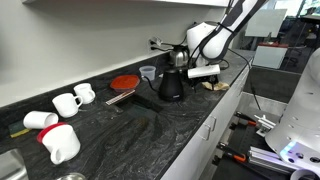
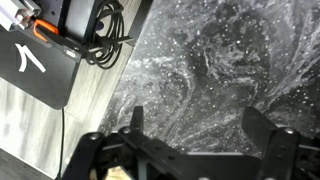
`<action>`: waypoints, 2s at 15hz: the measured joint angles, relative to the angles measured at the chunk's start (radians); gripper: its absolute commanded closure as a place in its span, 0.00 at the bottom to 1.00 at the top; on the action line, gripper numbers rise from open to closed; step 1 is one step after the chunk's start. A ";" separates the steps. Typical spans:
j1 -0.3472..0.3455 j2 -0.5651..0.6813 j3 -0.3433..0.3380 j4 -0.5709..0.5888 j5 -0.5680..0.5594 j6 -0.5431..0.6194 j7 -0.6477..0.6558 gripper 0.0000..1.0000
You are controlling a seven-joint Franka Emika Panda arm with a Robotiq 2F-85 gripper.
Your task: Put the three brown papers on the left side of the counter in the left trash chute
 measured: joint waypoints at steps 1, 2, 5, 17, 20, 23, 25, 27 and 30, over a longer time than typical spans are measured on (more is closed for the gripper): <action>0.001 0.000 0.002 0.000 0.000 0.000 0.000 0.00; 0.001 0.000 0.003 0.000 0.000 0.000 0.000 0.00; 0.001 0.000 0.003 0.000 0.000 0.000 0.000 0.00; 0.025 -0.011 0.026 -0.001 0.039 0.001 -0.044 0.00; 0.031 -0.051 0.029 -0.024 0.090 -0.004 -0.125 0.00; 0.027 -0.114 0.022 -0.076 0.142 -0.026 -0.208 0.00; 0.006 -0.161 0.012 -0.114 0.148 -0.044 -0.226 0.00; -0.037 -0.205 0.000 -0.138 0.135 -0.055 -0.214 0.00; -0.129 -0.241 -0.012 -0.142 0.115 -0.048 -0.131 0.00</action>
